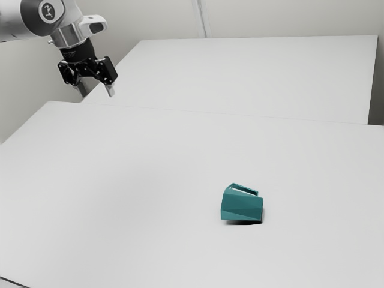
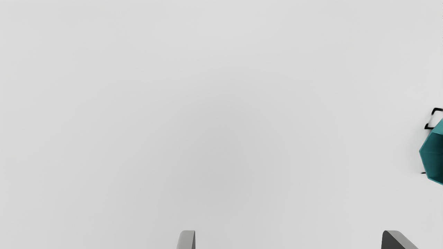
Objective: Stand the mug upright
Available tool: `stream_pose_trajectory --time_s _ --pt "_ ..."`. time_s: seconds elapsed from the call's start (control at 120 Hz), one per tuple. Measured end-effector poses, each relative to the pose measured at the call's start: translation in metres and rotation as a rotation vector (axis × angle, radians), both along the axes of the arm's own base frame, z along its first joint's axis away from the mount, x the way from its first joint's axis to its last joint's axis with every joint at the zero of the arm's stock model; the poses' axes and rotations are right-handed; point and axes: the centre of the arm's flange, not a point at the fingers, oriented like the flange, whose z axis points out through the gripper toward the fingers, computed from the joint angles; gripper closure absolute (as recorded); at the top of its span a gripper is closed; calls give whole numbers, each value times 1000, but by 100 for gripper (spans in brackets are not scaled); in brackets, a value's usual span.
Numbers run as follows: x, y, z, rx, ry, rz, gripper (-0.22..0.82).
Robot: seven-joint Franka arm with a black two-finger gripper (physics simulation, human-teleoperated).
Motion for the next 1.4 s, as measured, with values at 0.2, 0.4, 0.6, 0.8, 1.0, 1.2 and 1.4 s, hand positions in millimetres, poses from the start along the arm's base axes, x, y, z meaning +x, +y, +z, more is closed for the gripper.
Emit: stream_pose_trajectory --time_s 0.2,0.4,0.6,0.8,1.0,1.2,1.4 --pt "2 -7 -3 -25 -2 -11 2" --pt "13 -22 -46 -206 -33 -39 2" --pt "14 -35 -118 -470 -69 -43 2" --pt "8 -36 -175 -663 -133 -30 2" --pt "-12 -30 -234 -791 -171 7 2" --pt "-28 -34 -272 -842 -189 -16 2" --pt "-33 -75 -290 -871 -189 -128 2"
